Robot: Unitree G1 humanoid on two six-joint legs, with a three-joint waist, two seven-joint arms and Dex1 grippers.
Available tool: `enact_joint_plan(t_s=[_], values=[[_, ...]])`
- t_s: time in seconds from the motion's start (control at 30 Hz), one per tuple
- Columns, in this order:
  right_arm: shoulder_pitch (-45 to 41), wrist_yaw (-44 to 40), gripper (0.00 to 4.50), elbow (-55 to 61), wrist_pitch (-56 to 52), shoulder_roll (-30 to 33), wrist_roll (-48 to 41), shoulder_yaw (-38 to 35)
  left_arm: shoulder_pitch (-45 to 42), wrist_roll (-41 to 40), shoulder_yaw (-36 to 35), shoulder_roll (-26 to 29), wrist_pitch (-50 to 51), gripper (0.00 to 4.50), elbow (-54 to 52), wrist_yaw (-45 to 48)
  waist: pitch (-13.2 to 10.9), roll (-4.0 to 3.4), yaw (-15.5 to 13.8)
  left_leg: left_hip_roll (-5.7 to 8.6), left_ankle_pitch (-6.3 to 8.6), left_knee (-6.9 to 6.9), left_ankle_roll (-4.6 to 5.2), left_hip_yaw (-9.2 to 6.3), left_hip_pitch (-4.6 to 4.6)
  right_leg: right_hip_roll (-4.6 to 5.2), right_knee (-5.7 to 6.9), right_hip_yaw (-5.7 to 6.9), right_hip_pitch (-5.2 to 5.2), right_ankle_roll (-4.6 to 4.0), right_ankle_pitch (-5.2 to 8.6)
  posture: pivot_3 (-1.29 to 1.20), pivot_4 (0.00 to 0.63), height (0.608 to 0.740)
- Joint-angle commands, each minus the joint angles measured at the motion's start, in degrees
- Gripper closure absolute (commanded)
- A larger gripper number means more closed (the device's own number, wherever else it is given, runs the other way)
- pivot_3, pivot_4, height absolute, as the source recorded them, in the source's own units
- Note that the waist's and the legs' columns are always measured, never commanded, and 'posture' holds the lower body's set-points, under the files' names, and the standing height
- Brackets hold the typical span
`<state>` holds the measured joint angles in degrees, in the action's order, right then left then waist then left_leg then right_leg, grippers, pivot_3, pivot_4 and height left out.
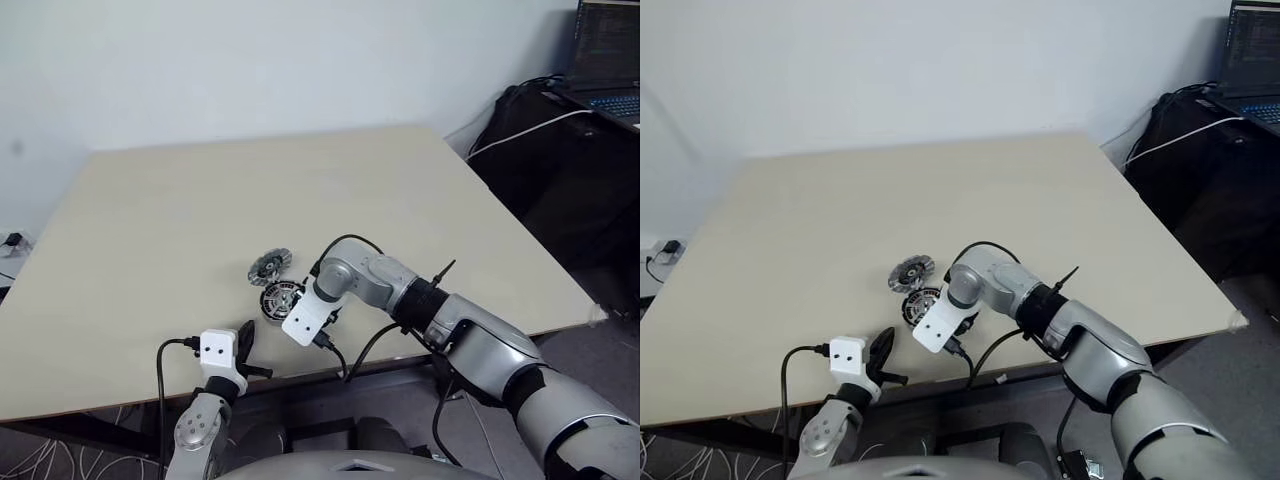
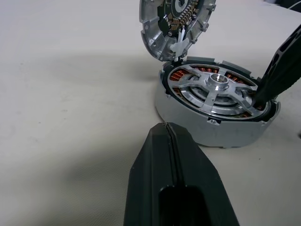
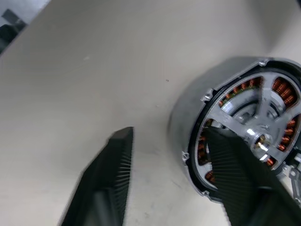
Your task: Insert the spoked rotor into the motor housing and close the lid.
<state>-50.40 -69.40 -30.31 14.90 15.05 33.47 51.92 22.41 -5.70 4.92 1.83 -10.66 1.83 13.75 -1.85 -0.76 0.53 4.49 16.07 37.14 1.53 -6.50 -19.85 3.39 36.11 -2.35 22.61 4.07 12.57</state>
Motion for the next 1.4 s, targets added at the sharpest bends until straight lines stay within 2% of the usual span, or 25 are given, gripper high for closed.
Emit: enact_joint_plan(t_s=[0.03,0.17,0.2,0.47,0.63,0.73,0.9,1.07,1.2,1.4], values=[[-1.2,-0.2,3.05,-0.7,0.2,0.0,0.4,-1.3,-0.1,-0.3,0.2,-0.6,-1.1,4.50,-1.9,-0.4,0.0,0.00,-0.1,0.00,0.00,0.00,0.00,-0.01,0.00,0.00,0.00,0.01,-0.01,0.00,0.00,0.00,0.000,0.740],[-0.8,0.0,4.31,-1.0,-0.4,-0.1,0.6,-1.8,0.0,-0.2,0.3,-0.8,-0.7,4.50,-2.6,-0.5,0.0,0.02,-0.1,0.01,0.00,0.00,0.00,-0.02,0.00,0.01,0.00,0.01,-0.01,-0.01,0.01,0.00,0.000,0.740],[-0.8,0.1,4.44,-1.0,-0.6,-0.1,0.6,-1.9,0.0,-0.2,0.3,-0.8,-0.5,4.50,-2.8,-0.5,0.0,0.01,-0.1,0.01,0.00,0.00,0.00,-0.03,0.00,0.01,0.00,0.02,-0.01,-0.02,0.01,0.00,0.000,0.740],[0.5,2.2,4.47,-1.0,-2.1,0.0,-0.5,-3.7,-0.5,-0.5,0.2,-0.5,-0.2,4.50,-2.7,-0.1,0.0,-0.01,0.0,0.01,-0.02,0.01,-0.03,-0.02,0.02,0.00,0.06,0.01,0.00,-0.02,0.01,0.00,0.000,0.740],[6.2,3.4,4.47,5.6,-7.6,0.6,-7.0,-10.6,-1.1,-0.4,0.2,-0.6,0.0,4.50,-2.4,-0.1,0.1,0.03,-0.2,0.01,-0.03,0.02,-0.05,-0.03,0.02,0.00,0.09,0.01,-0.01,-0.02,0.01,0.00,0.000,0.740],[12.3,2.0,4.47,15.2,-17.4,2.4,-10.4,-15.8,-1.2,-0.5,0.1,-0.7,-0.1,4.50,-2.4,-0.2,0.1,0.04,-0.4,0.01,-0.01,0.02,-0.02,-0.07,-0.04,0.01,0.07,0.02,0.02,-0.06,0.03,0.00,0.000,0.740],[22.5,1.2,4.47,35.1,-45.3,4.5,-12.3,-23.4,-1.3,-0.9,0.1,-0.9,0.4,4.50,-2.2,0.0,0.1,0.05,-1.4,0.01,0.03,0.04,0.00,-0.07,-0.22,0.04,0.05,0.02,0.19,-0.10,0.05,0.00,0.000,0.740],[26.1,0.0,4.47,49.9,-70.9,6.0,-16.4,-26.4,-1.7,-1.3,0.4,-0.6,1.4,4.50,-1.9,0.7,0.0,0.07,-2.0,0.00,0.04,0.17,-0.01,-0.09,-0.38,0.07,0.05,0.11,0.26,-0.02,0.12,0.00,0.000,0.740],[24.5,4.5,4.47,53.8,-86.8,3.6,-20.4,-27.7,-2.2,-1.5,0.8,-0.3,2.2,4.50,-1.7,1.2,0.0,0.09,-1.9,-0.05,0.06,0.20,-0.07,-0.10,-0.41,0.06,0.07,0.14,0.31,0.19,0.22,0.00,0.000,0.740],[21.8,14.3,4.47,50.8,-98.7,-2.9,-26.2,-29.6,-2.5,-1.5,0.9,-0.3,2.9,4.50,-1.9,1.4,0.1,0.12,-1.8,-0.01,0.05,0.20,-0.09,-0.12,-0.56,0.07,0.07,0.16,0.48,-0.02,0.01,0.00,0.000,0.740]])
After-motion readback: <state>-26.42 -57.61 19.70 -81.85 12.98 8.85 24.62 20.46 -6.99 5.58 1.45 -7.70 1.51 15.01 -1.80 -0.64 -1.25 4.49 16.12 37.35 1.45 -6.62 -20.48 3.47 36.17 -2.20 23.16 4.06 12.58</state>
